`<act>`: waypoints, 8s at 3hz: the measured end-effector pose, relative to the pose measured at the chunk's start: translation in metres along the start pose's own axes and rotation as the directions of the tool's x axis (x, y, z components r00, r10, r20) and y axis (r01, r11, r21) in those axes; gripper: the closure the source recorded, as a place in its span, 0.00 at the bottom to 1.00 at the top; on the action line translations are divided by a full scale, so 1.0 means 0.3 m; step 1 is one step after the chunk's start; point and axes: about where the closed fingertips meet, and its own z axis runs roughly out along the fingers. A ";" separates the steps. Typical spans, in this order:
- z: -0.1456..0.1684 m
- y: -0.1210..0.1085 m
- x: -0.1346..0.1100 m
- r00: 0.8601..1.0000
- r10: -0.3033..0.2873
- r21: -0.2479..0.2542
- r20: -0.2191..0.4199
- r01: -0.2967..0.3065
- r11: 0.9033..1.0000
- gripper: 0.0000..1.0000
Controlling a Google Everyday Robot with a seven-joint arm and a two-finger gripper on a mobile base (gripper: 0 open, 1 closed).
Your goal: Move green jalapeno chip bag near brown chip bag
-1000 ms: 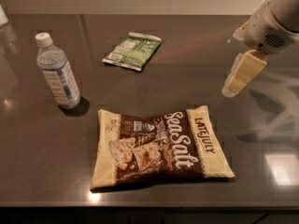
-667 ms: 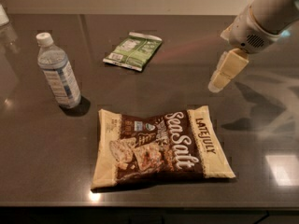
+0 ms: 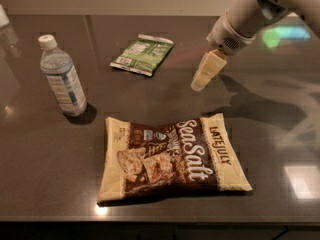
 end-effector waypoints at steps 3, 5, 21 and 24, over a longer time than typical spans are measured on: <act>0.265 -0.122 -0.215 0.999 0.037 -0.021 0.027 -0.036 0.999 0.00; 0.411 -0.157 -0.312 0.997 0.075 -0.063 0.037 -0.072 0.995 0.00; -0.126 0.498 -0.035 0.990 0.057 -0.429 0.132 0.005 0.903 0.35; -0.124 0.509 -0.024 0.988 0.042 -0.432 0.150 0.027 0.901 0.00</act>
Offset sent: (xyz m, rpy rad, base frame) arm 0.0851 0.0798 -0.0278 0.0587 0.0223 -0.0293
